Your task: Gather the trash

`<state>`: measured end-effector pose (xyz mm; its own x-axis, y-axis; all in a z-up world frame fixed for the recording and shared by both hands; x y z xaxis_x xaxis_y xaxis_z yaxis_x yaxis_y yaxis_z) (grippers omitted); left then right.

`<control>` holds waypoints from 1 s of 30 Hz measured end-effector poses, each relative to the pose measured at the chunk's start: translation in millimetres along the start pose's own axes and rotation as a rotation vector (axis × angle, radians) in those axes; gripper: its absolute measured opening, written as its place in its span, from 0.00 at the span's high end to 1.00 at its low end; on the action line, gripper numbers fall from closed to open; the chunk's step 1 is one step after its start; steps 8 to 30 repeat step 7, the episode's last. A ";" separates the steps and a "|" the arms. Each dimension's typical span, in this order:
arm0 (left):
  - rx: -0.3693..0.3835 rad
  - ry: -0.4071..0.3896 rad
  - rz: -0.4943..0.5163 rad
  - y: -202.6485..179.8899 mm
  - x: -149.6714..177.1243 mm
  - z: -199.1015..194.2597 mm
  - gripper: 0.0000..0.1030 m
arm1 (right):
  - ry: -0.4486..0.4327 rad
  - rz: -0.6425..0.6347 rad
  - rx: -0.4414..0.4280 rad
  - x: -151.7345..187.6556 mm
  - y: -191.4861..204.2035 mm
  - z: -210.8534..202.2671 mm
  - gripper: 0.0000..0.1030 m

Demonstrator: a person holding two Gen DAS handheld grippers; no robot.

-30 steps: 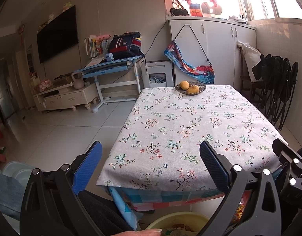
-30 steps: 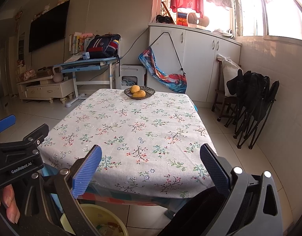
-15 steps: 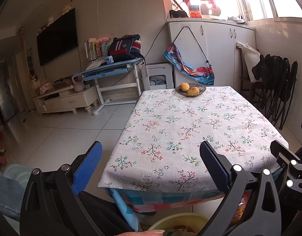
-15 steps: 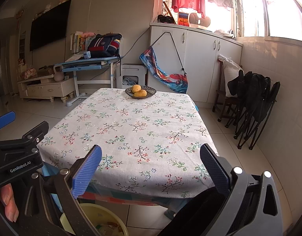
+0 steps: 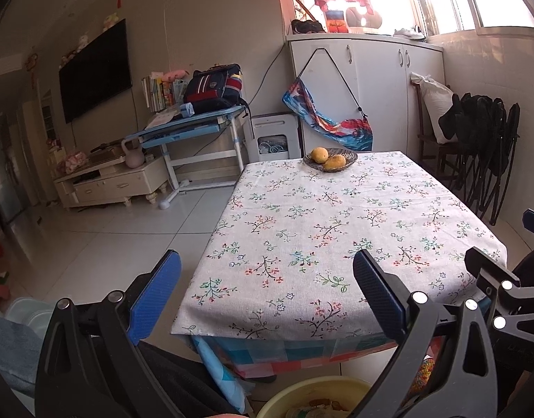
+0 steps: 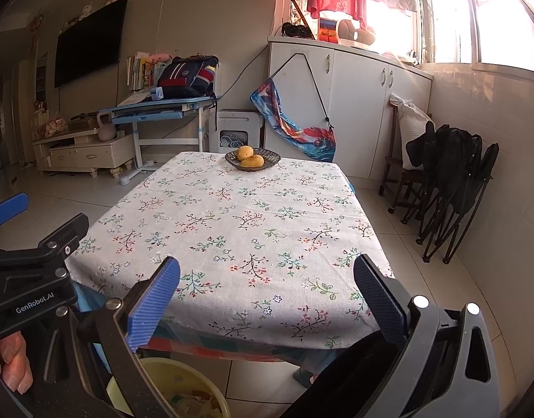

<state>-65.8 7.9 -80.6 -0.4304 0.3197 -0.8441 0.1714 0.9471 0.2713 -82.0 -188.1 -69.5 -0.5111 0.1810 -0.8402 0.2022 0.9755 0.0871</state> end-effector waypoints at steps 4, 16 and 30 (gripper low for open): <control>0.047 0.053 -0.022 0.4 4.4 4.6 0.07 | 0.012 0.022 -0.016 -3.3 -0.2 2.5 0.07; 0.061 0.073 -0.061 7.4 9.3 5.5 0.07 | 0.027 0.036 -0.018 -7.3 -2.9 8.0 0.07; 0.061 0.073 -0.061 7.4 9.3 5.5 0.07 | 0.027 0.036 -0.018 -7.3 -2.9 8.0 0.07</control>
Point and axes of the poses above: each gripper's, at about its wrist camera, not at the fingertips, and z roughly the way its jaws point, y to its left, x to its underside, the point moved 8 cm from there along z, roughly the way its jaws point, and after that the axes turned 8 degrees about z, right-handed, at the moved point
